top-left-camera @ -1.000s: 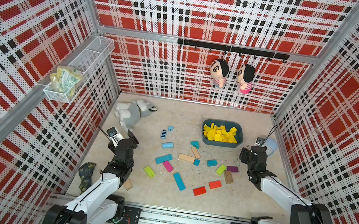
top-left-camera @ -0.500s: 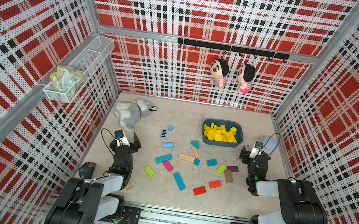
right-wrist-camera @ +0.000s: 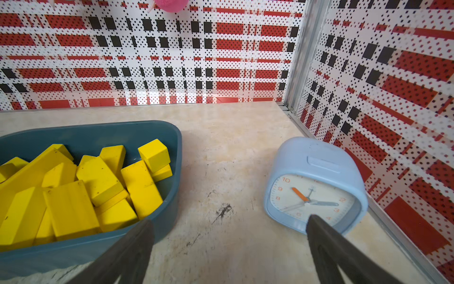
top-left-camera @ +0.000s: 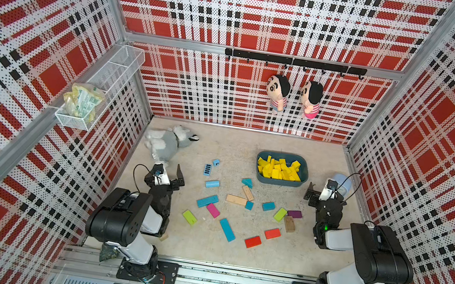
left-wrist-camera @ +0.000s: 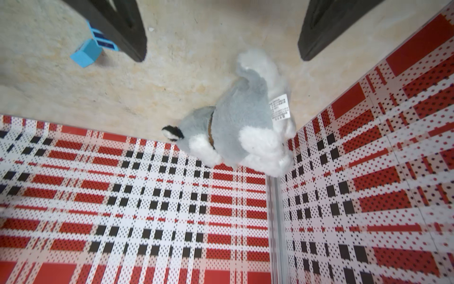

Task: Pick out the yellow building blocks
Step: Reset both arms

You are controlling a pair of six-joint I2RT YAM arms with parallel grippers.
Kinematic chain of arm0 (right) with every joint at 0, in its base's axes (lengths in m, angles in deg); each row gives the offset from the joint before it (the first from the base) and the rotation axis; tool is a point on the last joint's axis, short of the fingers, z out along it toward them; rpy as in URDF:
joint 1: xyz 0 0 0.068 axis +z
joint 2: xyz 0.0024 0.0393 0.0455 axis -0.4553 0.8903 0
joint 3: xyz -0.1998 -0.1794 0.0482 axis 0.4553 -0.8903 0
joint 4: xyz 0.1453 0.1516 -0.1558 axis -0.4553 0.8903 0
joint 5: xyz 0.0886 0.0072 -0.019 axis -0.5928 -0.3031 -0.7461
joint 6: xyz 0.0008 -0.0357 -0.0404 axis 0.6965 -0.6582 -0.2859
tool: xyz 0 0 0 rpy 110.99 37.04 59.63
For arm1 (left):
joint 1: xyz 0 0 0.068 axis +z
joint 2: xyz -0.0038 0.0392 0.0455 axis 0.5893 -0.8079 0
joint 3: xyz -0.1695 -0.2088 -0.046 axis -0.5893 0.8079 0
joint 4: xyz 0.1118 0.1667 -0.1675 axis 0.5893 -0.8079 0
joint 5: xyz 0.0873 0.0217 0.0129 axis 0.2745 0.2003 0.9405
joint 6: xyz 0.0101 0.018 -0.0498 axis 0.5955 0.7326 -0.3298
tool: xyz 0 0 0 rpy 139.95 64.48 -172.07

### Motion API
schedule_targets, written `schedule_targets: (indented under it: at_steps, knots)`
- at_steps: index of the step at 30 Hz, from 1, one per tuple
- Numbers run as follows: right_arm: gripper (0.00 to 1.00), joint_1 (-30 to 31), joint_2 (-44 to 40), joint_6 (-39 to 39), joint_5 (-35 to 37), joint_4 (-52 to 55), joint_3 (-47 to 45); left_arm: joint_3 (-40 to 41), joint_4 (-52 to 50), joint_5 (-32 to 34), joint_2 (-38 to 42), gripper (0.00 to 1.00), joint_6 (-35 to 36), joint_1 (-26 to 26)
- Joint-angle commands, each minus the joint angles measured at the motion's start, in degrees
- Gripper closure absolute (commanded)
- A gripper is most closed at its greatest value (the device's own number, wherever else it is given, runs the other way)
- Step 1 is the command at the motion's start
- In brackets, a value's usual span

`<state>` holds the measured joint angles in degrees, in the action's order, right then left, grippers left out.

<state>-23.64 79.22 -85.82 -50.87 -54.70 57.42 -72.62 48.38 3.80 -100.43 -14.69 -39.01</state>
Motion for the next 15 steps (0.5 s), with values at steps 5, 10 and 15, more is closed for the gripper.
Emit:
schedule_targets:
  at_steps: [5, 10, 15]
  knots:
    - [0.00, -0.80, 0.53, 0.82, -0.60, -1.66, 0.55, -3.59, -0.75, 7.52, -0.07, 0.02, -0.90, -0.54]
    - [0.00, -0.82, 0.50, 0.82, -0.56, -1.67, 0.53, -3.85, -1.08, 7.51, -0.21, 0.02, -0.49, -0.71]
    - [0.00, -0.82, 0.52, 0.77, -0.72, -1.67, 0.55, -5.38, -3.22, 7.06, -1.01, 0.02, -0.66, -0.51]
